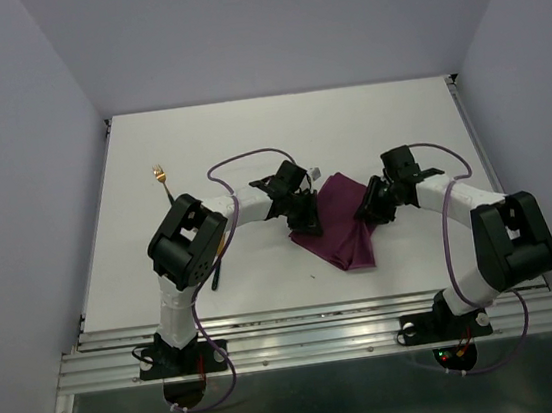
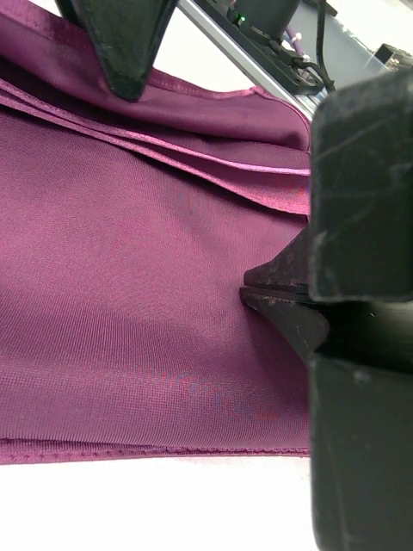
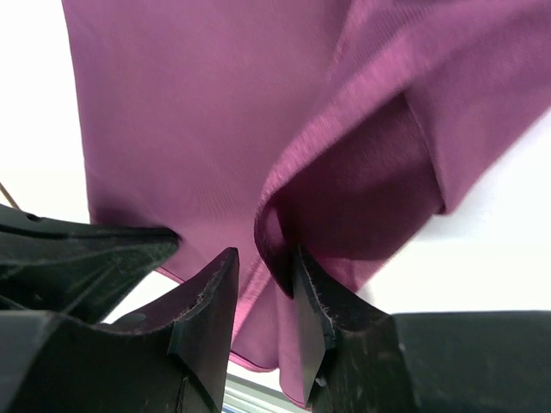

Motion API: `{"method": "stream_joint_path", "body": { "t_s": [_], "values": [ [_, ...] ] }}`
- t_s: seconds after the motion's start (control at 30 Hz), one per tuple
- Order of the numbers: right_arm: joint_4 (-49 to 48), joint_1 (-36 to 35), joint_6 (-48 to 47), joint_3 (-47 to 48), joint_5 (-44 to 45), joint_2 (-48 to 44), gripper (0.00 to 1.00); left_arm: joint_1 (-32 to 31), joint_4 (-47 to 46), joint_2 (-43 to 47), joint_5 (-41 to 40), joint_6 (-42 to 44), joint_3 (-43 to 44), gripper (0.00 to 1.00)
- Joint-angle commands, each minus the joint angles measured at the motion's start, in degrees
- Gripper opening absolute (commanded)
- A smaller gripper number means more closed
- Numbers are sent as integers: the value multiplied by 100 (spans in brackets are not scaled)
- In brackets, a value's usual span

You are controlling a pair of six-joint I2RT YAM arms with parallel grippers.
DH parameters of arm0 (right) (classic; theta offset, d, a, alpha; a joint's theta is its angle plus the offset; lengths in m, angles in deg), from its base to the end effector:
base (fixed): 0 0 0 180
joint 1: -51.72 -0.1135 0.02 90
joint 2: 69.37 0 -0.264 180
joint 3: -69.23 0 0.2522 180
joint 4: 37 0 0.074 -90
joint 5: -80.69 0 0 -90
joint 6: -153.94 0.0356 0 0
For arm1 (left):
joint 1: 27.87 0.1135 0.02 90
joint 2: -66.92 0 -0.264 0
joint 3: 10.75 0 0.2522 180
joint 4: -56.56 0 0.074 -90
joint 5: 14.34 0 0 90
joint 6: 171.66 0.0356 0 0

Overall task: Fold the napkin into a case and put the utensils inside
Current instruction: Fold the lower triangle-folded napkin at the center of the board.

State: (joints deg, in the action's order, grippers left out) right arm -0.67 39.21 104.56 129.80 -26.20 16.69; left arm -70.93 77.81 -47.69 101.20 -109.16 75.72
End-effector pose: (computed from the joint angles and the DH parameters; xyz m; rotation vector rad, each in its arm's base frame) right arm 0.2716 0.0709 0.1731 0.5692 2.6962 0.6748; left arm 0.2974 -0.2989 0.1540 0.5720 2.5644 -1.0440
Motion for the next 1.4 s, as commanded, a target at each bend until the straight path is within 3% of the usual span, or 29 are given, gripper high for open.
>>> {"method": "stream_joint_path", "body": {
  "t_s": [0.0, 0.6, 1.0, 1.37],
  "values": [
    [55, -58, 183, 364, 89, 147, 37, -35, -116, 26, 127, 61, -20, 0],
    [116, -216, 394, 847, 238, 894, 37, -35, -151, -158, 329, 158, 94, 0],
    [924, -216, 693, 1366, 1205, 1624, 38, -35, -72, -185, 478, 351, 182, 0],
    [1180, -216, 552, 1296, 1512, 1616, 40, -35, 156, 43, 540, 527, 376, 0]
  ]
}}
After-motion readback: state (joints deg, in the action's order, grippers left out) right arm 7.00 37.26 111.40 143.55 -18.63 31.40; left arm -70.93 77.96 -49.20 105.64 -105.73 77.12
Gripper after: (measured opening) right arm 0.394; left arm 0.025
